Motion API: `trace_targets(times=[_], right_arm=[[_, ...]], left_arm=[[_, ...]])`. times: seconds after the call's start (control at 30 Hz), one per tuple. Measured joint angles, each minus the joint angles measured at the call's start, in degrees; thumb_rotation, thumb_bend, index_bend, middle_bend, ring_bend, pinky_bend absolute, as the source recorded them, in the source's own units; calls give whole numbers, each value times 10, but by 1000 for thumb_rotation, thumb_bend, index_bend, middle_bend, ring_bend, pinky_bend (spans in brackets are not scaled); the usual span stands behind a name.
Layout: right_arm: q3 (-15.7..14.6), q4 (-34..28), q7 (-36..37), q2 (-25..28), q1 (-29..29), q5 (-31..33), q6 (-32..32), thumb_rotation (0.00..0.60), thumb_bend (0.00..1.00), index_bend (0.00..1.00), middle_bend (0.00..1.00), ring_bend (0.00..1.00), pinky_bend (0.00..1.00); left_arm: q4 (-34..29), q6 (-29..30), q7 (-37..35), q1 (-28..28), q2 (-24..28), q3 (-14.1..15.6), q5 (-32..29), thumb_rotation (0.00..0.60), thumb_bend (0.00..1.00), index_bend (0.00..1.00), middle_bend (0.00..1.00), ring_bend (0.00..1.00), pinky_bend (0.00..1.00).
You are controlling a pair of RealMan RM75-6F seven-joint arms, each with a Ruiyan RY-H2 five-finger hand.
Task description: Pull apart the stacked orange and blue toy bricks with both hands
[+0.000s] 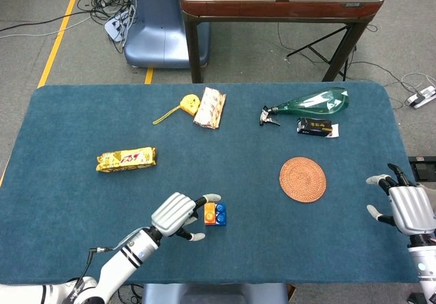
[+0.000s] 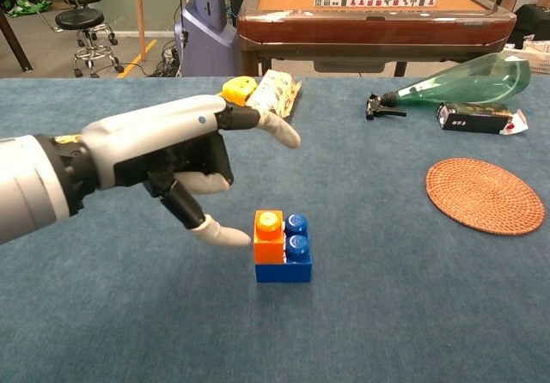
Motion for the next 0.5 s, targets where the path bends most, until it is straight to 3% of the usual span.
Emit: trace_targets(times=[0.5], right_arm=[[0,5,6,2,0,4,-2,600,176,379,383,366,459]], left_arm=[[59,-16,59,-50,-61,-8,-77,600,16,209,1000,944,1000]])
